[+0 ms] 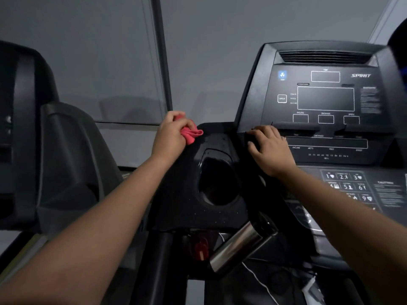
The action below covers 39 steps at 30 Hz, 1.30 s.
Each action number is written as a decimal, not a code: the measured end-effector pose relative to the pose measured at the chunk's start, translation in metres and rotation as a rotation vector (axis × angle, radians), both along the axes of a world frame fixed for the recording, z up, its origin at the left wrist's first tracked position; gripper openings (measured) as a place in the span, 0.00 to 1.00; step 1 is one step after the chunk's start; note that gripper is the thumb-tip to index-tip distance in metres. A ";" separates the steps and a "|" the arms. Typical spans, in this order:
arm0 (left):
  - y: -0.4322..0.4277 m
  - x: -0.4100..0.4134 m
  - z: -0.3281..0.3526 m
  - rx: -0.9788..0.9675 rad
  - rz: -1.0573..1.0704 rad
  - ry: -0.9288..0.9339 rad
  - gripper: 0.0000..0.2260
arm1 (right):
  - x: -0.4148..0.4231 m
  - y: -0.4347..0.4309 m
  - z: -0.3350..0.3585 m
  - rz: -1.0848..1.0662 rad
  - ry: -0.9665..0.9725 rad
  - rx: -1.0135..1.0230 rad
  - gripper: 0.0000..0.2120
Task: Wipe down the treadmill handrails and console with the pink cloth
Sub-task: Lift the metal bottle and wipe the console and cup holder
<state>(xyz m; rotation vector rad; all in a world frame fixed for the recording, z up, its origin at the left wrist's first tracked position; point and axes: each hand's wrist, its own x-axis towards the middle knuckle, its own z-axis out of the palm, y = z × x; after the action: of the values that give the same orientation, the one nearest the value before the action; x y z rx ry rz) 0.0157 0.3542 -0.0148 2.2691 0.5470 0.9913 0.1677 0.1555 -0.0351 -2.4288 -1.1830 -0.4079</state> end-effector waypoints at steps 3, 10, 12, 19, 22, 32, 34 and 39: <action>-0.003 0.030 -0.005 0.026 -0.005 0.005 0.07 | 0.002 0.000 -0.002 -0.008 -0.010 0.013 0.25; -0.011 0.089 -0.011 0.073 0.052 0.105 0.05 | 0.004 0.001 -0.004 0.009 -0.018 0.044 0.30; -0.019 0.095 -0.018 0.143 0.076 0.247 0.09 | 0.004 0.000 -0.004 0.022 -0.021 0.061 0.29; -0.027 0.080 -0.054 0.385 0.094 0.316 0.17 | 0.007 0.001 -0.008 0.047 -0.026 0.100 0.27; -0.031 0.074 -0.068 0.477 0.130 0.353 0.18 | 0.008 0.000 -0.009 0.059 -0.025 0.095 0.23; -0.027 0.099 -0.047 0.469 0.212 0.426 0.22 | 0.009 0.000 -0.006 0.062 0.001 0.074 0.19; -0.028 0.092 -0.054 0.479 0.165 0.376 0.23 | 0.008 -0.001 -0.004 0.061 0.015 0.070 0.19; -0.024 0.075 -0.063 0.630 0.043 0.364 0.15 | 0.006 -0.002 -0.002 0.054 0.034 0.064 0.19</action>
<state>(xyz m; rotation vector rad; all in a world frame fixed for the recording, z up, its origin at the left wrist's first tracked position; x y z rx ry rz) 0.0909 0.3301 -0.0777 3.0475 0.4756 0.8525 0.1734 0.1533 -0.0371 -2.3350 -1.2002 -0.3801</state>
